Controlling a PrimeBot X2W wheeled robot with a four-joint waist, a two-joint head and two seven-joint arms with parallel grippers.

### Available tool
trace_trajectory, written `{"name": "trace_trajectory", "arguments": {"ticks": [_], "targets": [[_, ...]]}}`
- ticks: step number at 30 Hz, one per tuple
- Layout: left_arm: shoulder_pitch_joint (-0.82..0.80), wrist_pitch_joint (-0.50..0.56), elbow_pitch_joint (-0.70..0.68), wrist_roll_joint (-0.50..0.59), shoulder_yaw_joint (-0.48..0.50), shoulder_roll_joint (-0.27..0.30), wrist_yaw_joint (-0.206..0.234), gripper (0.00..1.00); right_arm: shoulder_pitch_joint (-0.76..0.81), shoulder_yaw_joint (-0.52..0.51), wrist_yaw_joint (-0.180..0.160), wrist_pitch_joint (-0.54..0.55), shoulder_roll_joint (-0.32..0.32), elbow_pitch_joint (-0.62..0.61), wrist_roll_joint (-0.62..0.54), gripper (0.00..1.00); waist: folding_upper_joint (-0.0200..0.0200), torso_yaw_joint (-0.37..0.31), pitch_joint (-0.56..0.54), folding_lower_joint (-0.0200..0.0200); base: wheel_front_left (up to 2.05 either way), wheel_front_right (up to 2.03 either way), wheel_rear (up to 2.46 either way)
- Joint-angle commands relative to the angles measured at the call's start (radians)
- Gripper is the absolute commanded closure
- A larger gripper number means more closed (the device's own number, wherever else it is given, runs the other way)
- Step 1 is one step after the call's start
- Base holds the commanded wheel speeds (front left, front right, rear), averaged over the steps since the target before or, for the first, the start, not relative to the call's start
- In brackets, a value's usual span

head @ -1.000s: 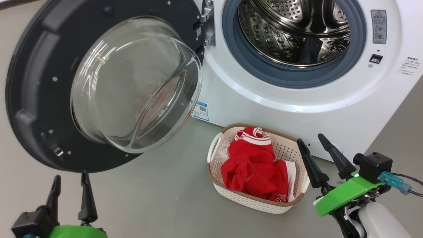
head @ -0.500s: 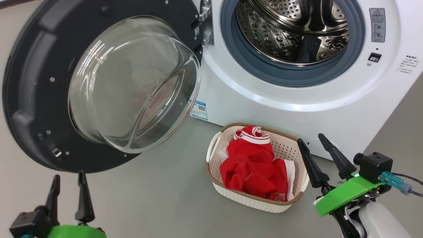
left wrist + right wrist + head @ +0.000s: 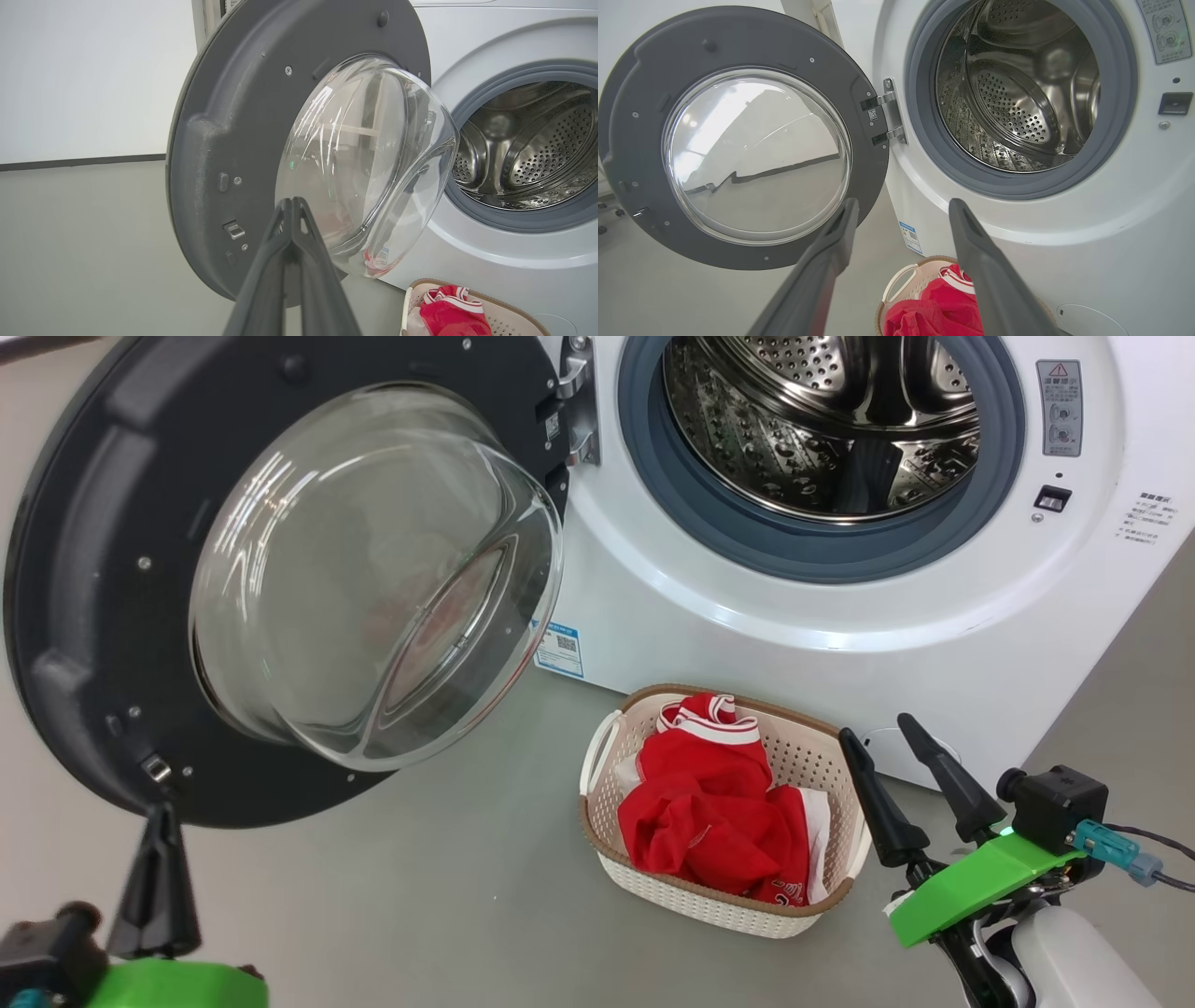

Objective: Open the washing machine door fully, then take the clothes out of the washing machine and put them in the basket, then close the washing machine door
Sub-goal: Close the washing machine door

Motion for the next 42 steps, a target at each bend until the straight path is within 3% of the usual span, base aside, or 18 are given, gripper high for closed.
{"name": "trace_trajectory", "arguments": {"ticks": [1, 15, 20, 28, 35, 42], "targets": [[-0.038, 0.004, -0.035, 0.006, 0.053, 0.045, 0.008, 1.0, -0.009, 0.022, 0.002, -0.012, -0.001, -0.021, 0.011, 0.0, 0.0, -0.001, -0.002, 0.0, 0.0, 0.0, 0.0], [-0.132, 0.107, -0.186, -0.082, 0.224, 0.202, 0.002, 1.0, -0.004, 0.034, 0.002, -0.012, 0.001, -0.016, 0.017, 0.0, 0.0, -0.003, -0.017, 0.0, 0.0, 0.0, 0.0], [-0.202, 0.165, -0.186, -0.143, 0.262, 0.252, -0.035, 1.0, -0.003, 0.035, 0.002, -0.012, 0.001, -0.016, 0.018, 0.0, 0.0, -0.006, -0.017, 0.0, 0.0, 0.0, 0.0], [-0.388, 0.251, -0.006, -0.364, 0.361, 0.265, -0.116, 1.0, -0.015, 0.043, 0.002, -0.012, -0.002, -0.018, 0.017, 0.0, 0.0, -0.013, -0.007, 0.0, 0.0, 0.0, 0.0], [-0.518, 0.344, 0.198, -0.548, 0.443, 0.258, -0.142, 1.0, -0.018, 0.048, 0.002, -0.012, -0.007, -0.018, 0.017, 0.0, 0.0, -0.03, -0.001, 0.0, 0.0, 0.0, 0.0], [-0.617, 0.408, 0.386, -0.665, 0.491, 0.249, -0.169, 1.0, -0.022, 0.05, 0.002, -0.012, -0.01, -0.018, 0.017, 0.0, 0.0, -0.042, 0.006, 0.0, 0.0, 0.0, 0.0]]}}
